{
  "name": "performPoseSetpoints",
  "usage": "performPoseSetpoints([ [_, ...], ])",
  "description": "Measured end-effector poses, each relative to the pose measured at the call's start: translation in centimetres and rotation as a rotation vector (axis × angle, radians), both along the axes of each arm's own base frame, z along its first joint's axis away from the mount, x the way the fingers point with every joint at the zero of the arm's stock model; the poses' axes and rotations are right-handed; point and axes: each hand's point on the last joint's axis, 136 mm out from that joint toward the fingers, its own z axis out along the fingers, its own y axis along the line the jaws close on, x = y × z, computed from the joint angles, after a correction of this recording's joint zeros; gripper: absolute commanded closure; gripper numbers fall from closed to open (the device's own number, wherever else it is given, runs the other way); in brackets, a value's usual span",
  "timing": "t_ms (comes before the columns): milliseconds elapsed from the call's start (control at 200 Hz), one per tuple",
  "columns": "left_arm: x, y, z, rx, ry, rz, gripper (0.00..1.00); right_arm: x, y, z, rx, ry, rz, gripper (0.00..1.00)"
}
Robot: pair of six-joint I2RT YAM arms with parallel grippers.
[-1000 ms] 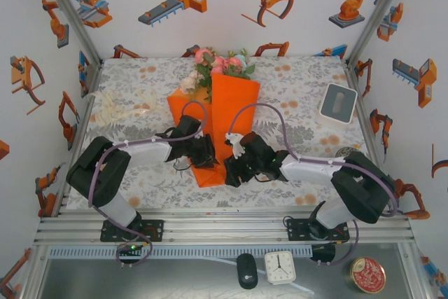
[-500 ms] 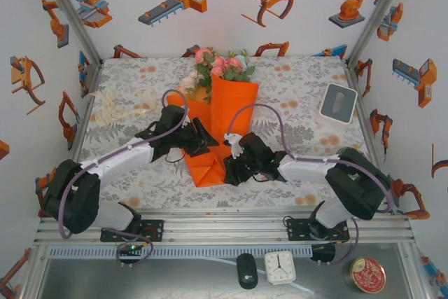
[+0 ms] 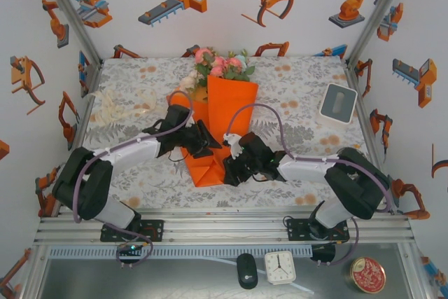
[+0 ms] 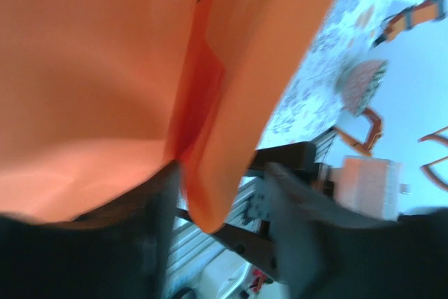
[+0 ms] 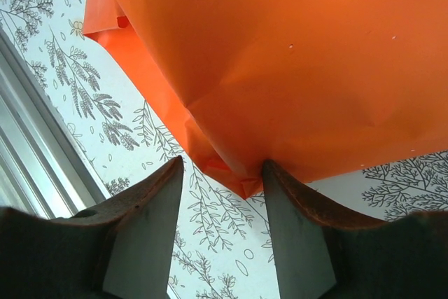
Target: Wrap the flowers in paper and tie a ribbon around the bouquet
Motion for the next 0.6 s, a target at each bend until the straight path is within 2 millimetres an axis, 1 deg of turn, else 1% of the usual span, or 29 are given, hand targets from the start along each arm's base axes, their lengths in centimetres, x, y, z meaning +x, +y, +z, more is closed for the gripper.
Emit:
performPoseSetpoints([
  [40,-0.2,0.0,-0.5,0.009,0.013,-0.005,0.96,-0.1,0.0,0.0,0.001,0.001,0.002,0.44],
  [70,-0.4,0.1,-0.8,0.013,0.022,-0.007,1.0,-0.1,0.0,0.1,0.004,0.001,0.004,0.41],
  [135,-0.9,0.3,-1.1,0.02,0.025,-0.008,1.0,-0.3,-0.1,0.4,0.002,0.0,0.005,0.36],
  [220,-1.6,0.7,-1.2,0.029,0.018,-0.007,1.0,-0.2,-0.6,0.7,-0.005,0.008,-0.013,0.34],
  [340,-2.9,1.3,-1.6,0.049,0.009,-0.003,1.0,1.3,-1.8,2.1,0.041,0.04,-0.086,0.34],
  [446,-3.7,2.0,-3.1,0.076,0.034,0.009,1.0,3.0,-2.6,3.8,0.11,0.07,-0.158,0.35],
  [496,-4.0,2.4,-3.8,0.088,0.049,0.017,0.98,3.7,-2.8,4.4,0.14,0.089,-0.19,0.37],
  [601,-4.2,2.7,-4.8,0.107,0.066,0.028,0.93,5.0,-3.0,5.5,0.185,0.121,-0.245,0.43],
])
